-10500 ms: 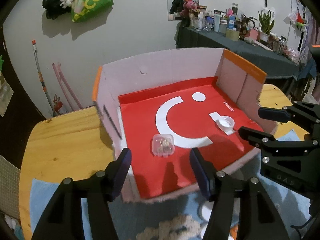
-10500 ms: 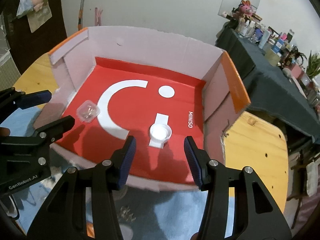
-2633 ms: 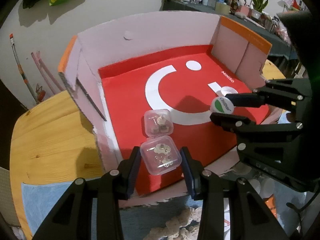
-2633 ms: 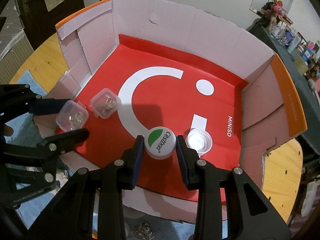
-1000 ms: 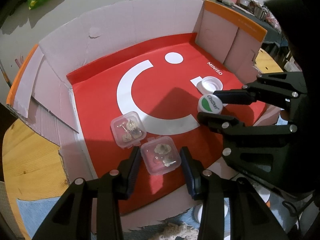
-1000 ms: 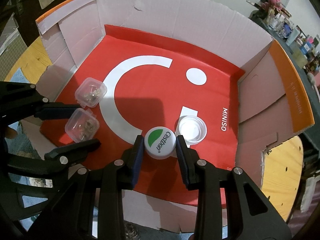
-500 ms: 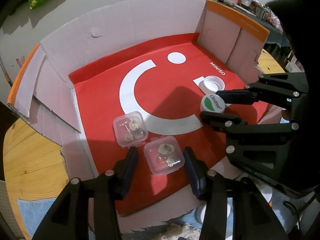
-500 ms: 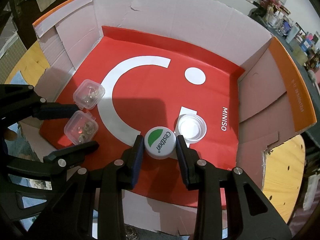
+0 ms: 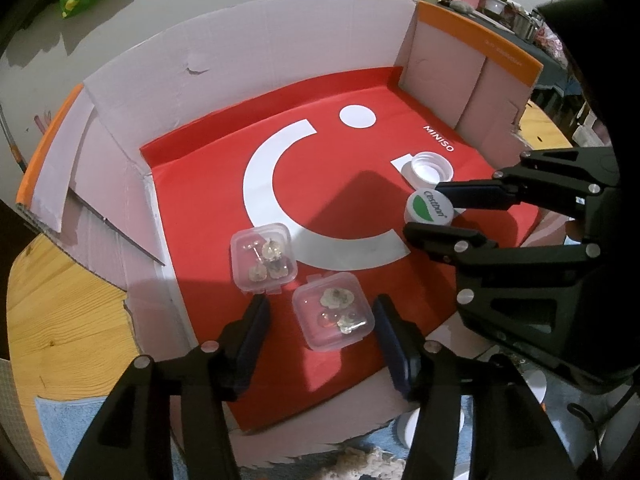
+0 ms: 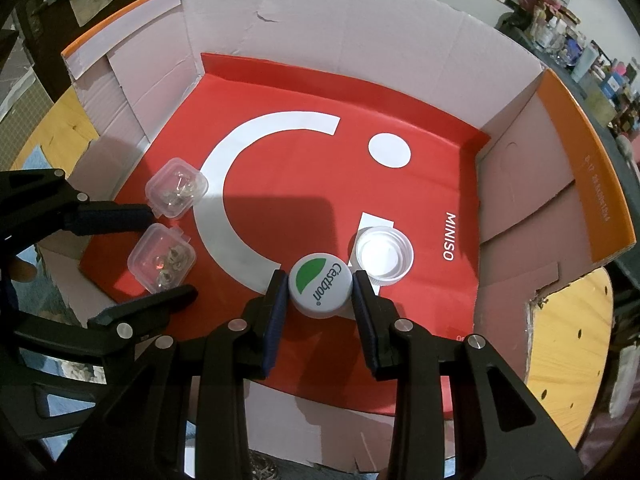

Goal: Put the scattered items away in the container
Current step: 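Open both tools, releasing the coin box and Cetbon cap in the box, then withdraw both tools from the box back over the items on the towel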

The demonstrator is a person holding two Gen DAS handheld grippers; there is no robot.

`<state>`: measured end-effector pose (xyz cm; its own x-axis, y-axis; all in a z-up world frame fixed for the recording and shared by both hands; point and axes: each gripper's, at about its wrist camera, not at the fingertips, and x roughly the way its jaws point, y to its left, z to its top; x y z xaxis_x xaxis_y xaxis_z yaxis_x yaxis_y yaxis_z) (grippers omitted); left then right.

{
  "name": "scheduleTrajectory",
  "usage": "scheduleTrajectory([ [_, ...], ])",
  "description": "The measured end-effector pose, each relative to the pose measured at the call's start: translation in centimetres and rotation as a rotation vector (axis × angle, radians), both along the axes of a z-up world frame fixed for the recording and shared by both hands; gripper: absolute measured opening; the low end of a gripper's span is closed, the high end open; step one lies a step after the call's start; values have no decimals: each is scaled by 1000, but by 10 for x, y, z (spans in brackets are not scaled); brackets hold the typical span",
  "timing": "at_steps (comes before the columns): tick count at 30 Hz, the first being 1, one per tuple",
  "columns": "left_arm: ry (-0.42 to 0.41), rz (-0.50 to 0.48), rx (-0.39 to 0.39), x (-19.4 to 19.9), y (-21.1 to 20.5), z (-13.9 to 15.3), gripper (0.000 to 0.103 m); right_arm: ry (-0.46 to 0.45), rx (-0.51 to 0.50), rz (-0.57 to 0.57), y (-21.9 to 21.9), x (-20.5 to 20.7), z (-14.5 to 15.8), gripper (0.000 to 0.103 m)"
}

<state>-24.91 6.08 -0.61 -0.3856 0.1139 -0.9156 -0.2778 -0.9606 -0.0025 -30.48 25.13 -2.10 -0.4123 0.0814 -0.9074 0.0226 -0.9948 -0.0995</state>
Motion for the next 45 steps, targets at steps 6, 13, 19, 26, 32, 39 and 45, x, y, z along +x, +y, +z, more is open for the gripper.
scheduleTrajectory([
  [6,1,1,8,0,0,-1,59,3,-5,-22,1,1,2,40],
  [13,6,4,27,3,-3,3,61,16,16,-24,-3,5,9,47],
  [19,24,2,26,4,0,7,64,25,24,-23,-12,10,13,49],
  [26,50,2,26,14,-5,19,64,41,30,-32,-3,32,22,50],
  [32,90,6,37,36,-9,37,65,86,44,-37,2,42,41,57],
  [39,152,12,52,70,-16,62,73,153,61,-32,-6,64,73,60],
  [45,189,16,63,100,-23,73,78,191,70,-23,-23,96,88,65],
])
